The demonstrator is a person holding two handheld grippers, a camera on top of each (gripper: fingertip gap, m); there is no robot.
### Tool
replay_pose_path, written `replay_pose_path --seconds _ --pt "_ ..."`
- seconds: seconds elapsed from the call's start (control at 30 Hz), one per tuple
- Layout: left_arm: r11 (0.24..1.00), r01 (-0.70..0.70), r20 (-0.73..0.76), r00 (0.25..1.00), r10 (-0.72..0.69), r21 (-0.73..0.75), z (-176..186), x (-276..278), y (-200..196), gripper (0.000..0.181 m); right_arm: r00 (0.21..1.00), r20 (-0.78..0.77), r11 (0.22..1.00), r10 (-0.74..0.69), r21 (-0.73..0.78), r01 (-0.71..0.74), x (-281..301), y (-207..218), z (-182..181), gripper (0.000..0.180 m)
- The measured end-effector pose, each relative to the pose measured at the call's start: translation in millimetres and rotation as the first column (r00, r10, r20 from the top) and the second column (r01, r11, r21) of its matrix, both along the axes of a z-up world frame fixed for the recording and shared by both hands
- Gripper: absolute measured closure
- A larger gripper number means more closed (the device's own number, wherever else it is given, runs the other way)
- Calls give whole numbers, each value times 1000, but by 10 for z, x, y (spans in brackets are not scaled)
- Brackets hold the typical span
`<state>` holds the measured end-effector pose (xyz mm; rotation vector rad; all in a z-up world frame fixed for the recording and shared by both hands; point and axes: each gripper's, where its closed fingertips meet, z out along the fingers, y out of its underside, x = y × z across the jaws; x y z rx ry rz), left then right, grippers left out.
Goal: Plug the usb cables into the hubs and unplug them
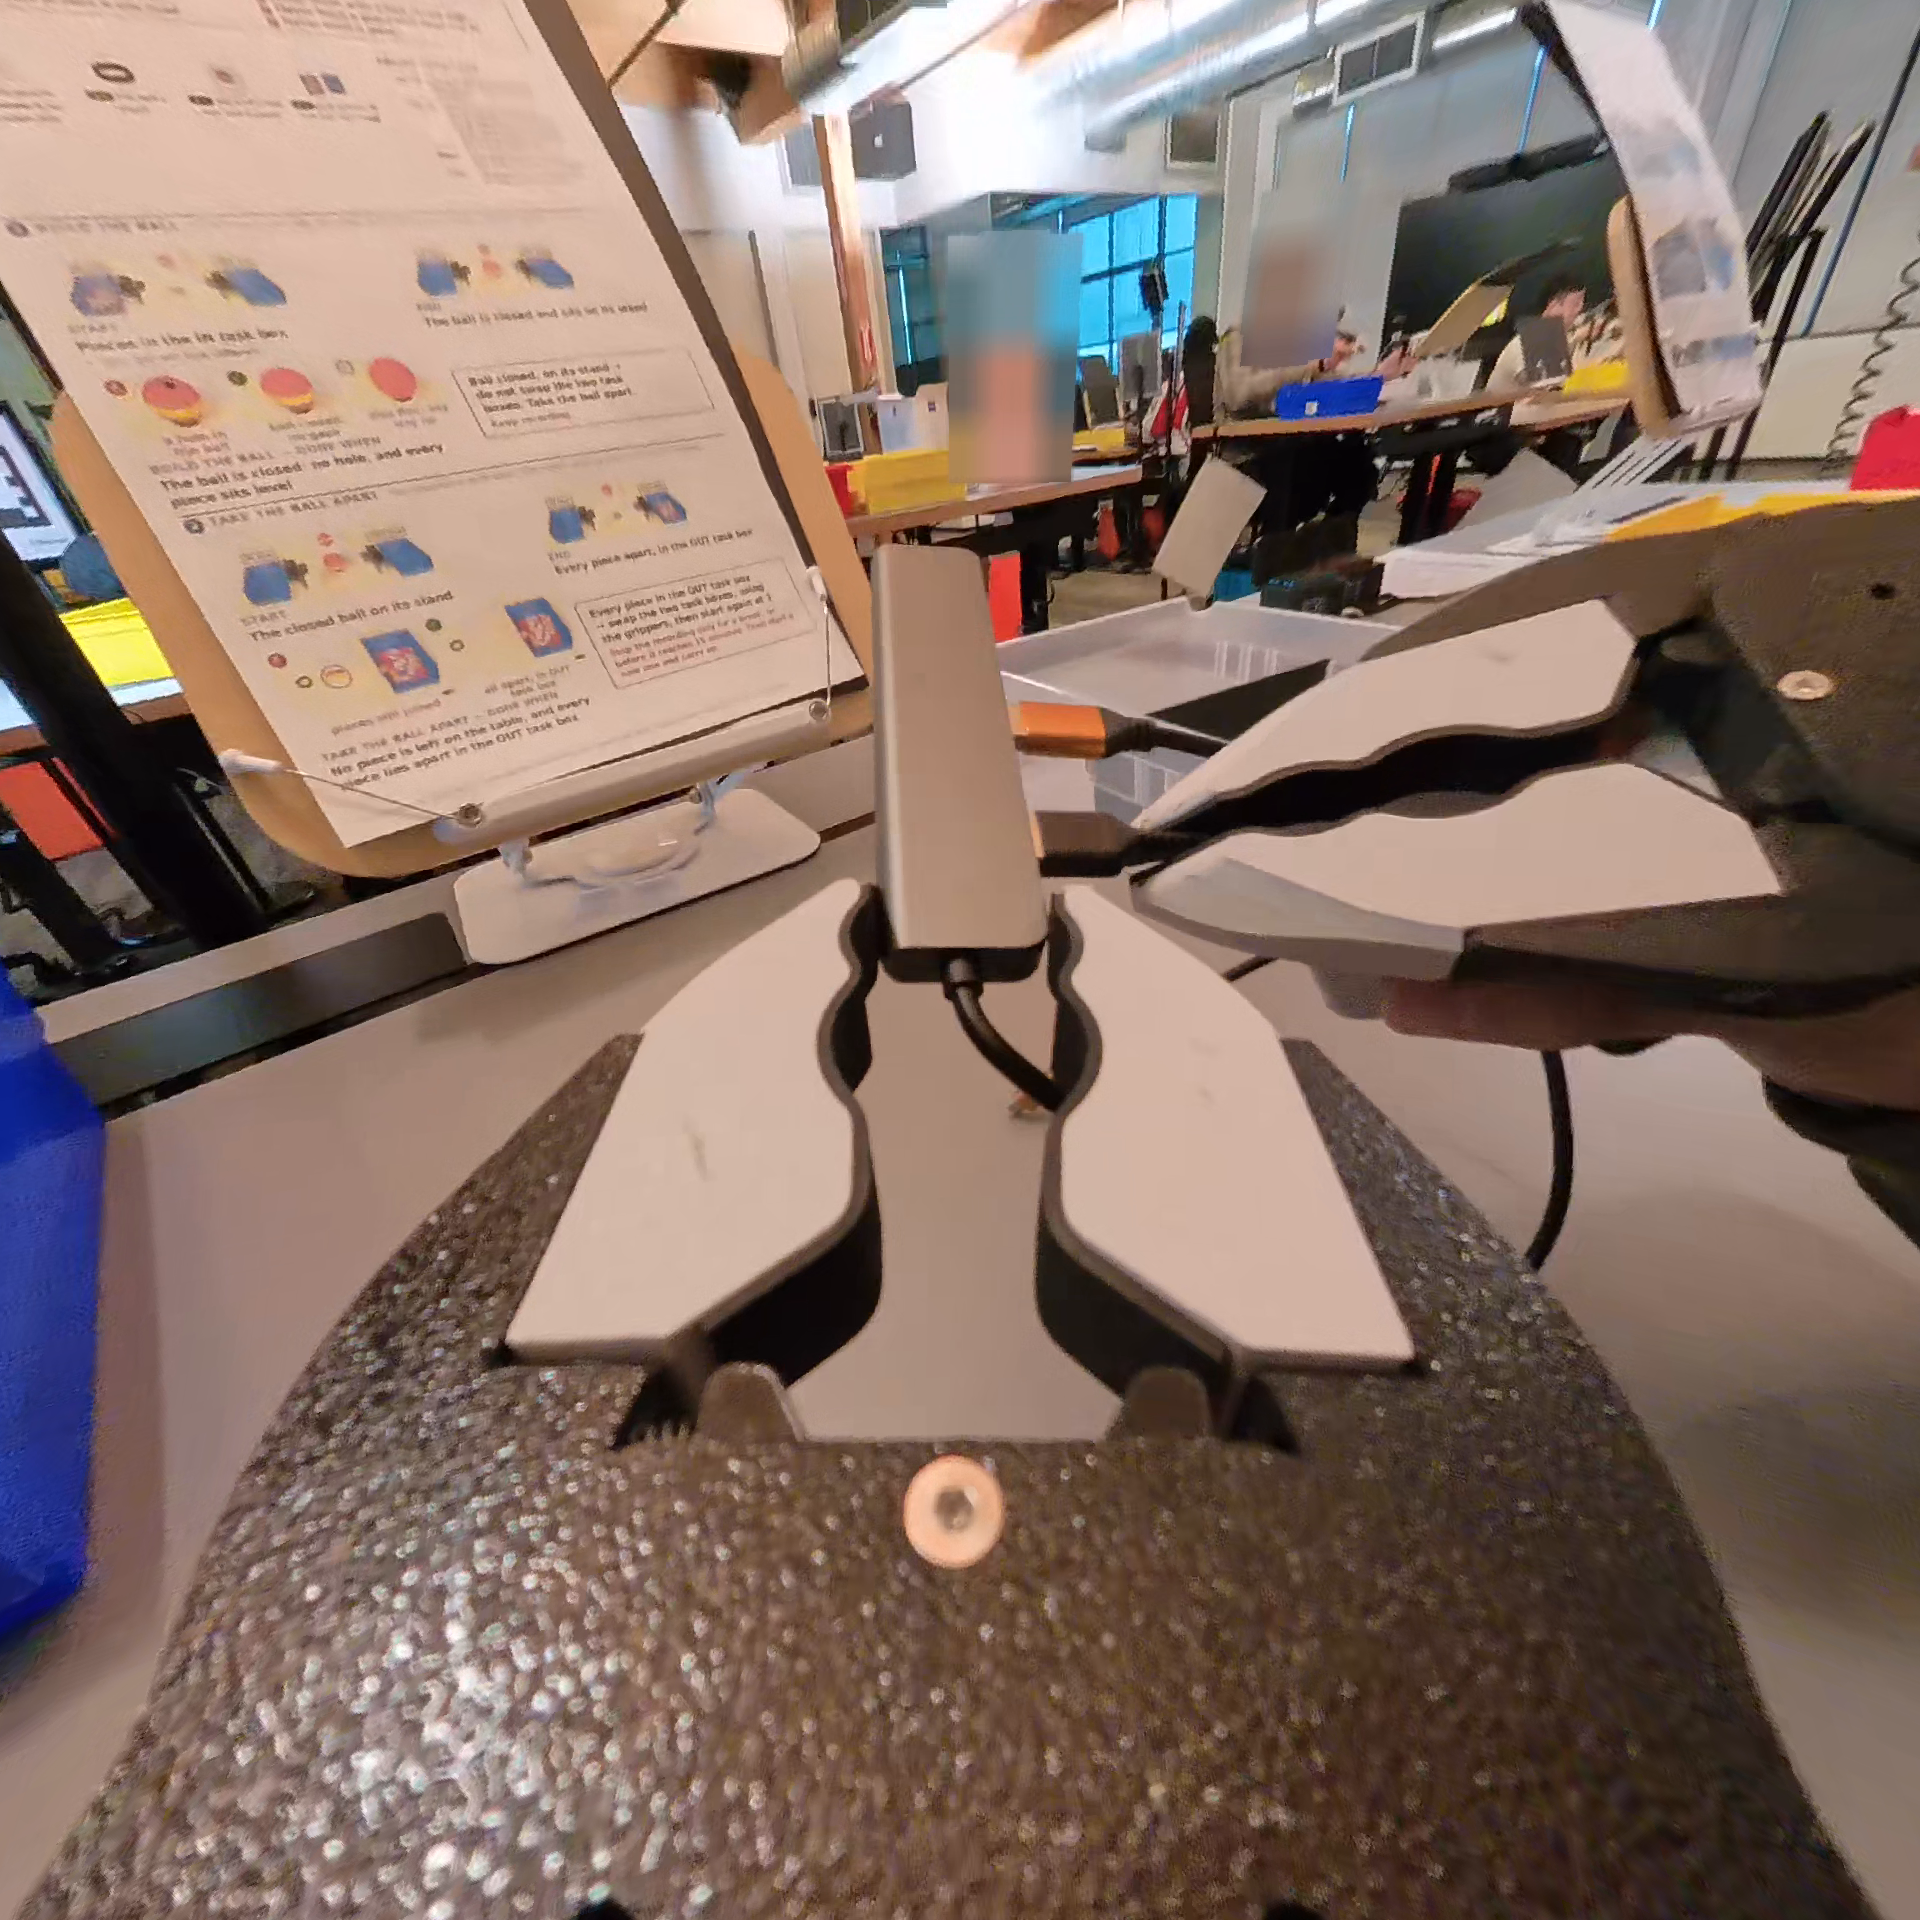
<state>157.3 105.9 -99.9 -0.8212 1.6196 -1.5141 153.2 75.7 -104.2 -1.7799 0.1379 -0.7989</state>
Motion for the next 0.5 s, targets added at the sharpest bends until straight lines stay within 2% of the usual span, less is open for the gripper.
replay_pose_path --seconds 0.17,0.33,0.5 --pt "1000 0 -27 1000 0 5 -78 48 -26 151 997 -75 999 6 52 -2 34 -16 -73 174" --pt "998 -61 -47 997 60 -27 -128 55 -9 151 988 -153 962 34 273 9 34 -46 13 166" --pt "992 -64 -85 995 55 -108 -200 30 -20 151 970 -235 956 70 293 2 18 19 -114 158"
